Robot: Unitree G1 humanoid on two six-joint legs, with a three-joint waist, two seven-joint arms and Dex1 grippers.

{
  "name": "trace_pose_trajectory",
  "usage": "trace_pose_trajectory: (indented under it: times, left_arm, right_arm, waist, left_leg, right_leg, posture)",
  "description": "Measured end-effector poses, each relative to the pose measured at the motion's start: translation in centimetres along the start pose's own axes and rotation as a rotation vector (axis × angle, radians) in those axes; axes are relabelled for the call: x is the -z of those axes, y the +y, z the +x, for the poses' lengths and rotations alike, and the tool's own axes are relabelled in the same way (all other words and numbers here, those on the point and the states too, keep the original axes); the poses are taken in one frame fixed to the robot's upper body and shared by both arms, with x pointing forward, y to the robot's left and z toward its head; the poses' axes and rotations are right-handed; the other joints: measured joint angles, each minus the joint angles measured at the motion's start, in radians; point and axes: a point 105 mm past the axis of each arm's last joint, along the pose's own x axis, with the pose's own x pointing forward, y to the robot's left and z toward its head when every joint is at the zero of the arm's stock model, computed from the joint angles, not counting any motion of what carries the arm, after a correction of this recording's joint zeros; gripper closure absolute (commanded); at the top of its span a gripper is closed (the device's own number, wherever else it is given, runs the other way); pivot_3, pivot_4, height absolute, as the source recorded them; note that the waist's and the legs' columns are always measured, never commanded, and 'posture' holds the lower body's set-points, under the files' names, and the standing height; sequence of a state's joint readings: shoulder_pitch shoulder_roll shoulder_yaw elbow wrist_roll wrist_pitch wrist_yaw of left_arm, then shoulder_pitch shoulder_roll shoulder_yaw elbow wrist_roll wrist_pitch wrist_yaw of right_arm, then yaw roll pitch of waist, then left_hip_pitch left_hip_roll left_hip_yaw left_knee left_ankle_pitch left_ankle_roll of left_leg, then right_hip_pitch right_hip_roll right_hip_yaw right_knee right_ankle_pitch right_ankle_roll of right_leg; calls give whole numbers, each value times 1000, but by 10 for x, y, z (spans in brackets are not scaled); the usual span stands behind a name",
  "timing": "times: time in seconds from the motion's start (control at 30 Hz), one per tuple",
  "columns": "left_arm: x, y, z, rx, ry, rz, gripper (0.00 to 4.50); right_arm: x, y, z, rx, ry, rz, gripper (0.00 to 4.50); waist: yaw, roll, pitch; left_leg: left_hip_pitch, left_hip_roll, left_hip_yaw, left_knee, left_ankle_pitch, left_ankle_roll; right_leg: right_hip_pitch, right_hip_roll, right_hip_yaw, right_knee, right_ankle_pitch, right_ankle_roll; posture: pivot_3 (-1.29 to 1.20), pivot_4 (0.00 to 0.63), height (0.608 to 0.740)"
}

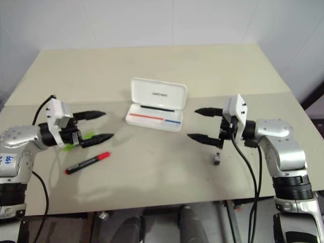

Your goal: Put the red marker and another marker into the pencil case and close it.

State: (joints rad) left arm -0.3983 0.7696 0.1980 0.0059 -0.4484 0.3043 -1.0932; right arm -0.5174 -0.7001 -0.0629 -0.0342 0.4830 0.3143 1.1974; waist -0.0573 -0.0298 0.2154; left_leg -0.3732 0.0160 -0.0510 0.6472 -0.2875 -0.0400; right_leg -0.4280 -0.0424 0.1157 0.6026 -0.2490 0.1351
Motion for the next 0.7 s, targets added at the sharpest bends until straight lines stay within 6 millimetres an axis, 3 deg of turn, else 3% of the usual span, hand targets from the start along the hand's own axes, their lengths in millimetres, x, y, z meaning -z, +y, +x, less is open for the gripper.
trace_pose_trajectory:
  times: [0.17,0.3,0.43,0.5,0.63,0.7]
  left_arm:
    - [-4,1,-12,4,19,36,20]
    - [-8,5,-19,-18,16,66,20]
    - [-9,6,-20,-26,9,81,20]
    - [-9,6,-20,-22,8,84,20]
    - [-7,9,-26,-30,26,81,20]
    - [-7,11,-29,-38,30,87,0]
  right_arm:
    - [-4,-3,-3,-28,13,-15,0]
    - [-6,-16,-3,-24,26,-23,0]
    - [-15,-15,26,-75,37,-65,0]
    - [-8,-9,46,-115,80,-63,0]
    - [6,-8,63,-135,147,-23,0]
    - [10,-12,70,-122,171,-23,606]
  waist:
    - [-2,0,0]
    - [-3,0,0]
    - [-10,0,0]
    - [-12,0,0]
    - [-12,0,0]
    - [-14,0,0]
  left_leg:
    - [0,0,0,0,0,0]
    - [0,0,0,0,0,0]
    - [1,1,0,-1,0,0]
    - [1,1,0,-1,0,0]
    - [-1,0,0,-1,0,0]
    - [-1,1,0,-1,0,0]
  right_leg:
    - [0,0,0,0,0,0]
    - [0,0,0,0,0,0]
    - [-1,1,0,2,-1,-1]
    - [-1,1,0,2,-1,-1]
    - [-2,0,0,2,-1,-1]
    - [-2,0,0,2,-1,-1]
  posture:
    - [0,150,740]
    - [0,150,740]
    - [0,150,740]
    - [0,150,740]
    - [0,150,740]
    - [0,150,740]
